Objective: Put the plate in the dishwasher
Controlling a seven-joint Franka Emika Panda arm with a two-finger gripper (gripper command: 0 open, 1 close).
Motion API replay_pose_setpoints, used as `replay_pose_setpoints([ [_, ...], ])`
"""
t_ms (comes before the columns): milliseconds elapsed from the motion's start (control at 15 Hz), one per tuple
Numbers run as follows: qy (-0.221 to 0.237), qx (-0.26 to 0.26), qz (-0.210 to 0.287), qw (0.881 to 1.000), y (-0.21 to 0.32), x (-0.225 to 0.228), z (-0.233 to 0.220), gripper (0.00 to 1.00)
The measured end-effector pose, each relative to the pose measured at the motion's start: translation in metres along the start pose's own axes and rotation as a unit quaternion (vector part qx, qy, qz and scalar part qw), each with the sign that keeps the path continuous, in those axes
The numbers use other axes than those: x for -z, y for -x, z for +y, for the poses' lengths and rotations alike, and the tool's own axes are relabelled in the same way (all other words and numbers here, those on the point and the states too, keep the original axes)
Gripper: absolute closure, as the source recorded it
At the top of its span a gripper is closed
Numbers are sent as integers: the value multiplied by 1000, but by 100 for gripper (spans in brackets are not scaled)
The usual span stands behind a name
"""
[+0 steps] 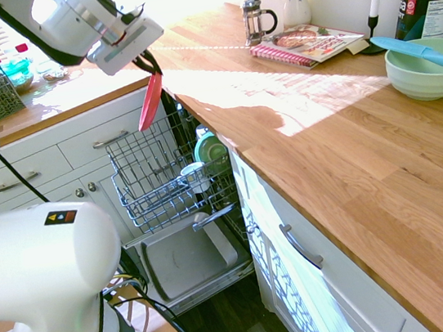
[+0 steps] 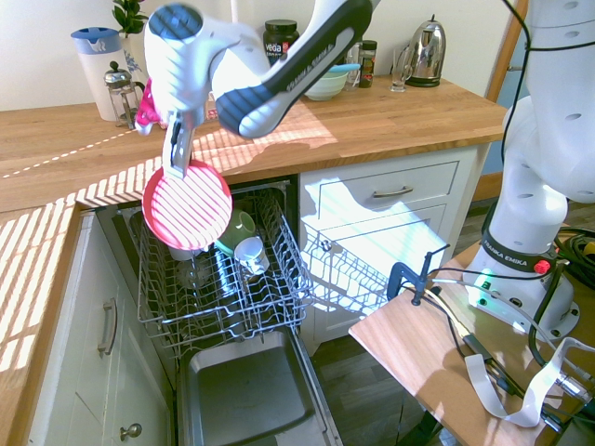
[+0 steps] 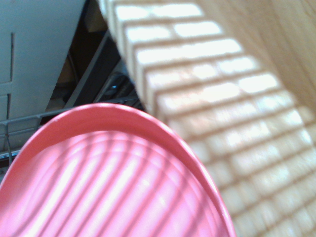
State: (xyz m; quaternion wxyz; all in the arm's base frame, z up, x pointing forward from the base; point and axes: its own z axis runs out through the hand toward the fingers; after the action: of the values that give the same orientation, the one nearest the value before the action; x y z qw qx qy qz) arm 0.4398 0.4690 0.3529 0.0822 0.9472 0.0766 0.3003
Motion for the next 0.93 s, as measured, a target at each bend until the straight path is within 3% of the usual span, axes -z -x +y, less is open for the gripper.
replay_pose_setpoints([
  [200, 76, 53, 52, 994, 38, -19, -53, 100],
  [467, 189, 115, 100, 970, 82, -52, -73, 100],
  [600, 197, 128, 101, 967, 97, -60, -86, 100],
  [933, 167, 134, 91, 973, 100, -79, -130, 100],
])
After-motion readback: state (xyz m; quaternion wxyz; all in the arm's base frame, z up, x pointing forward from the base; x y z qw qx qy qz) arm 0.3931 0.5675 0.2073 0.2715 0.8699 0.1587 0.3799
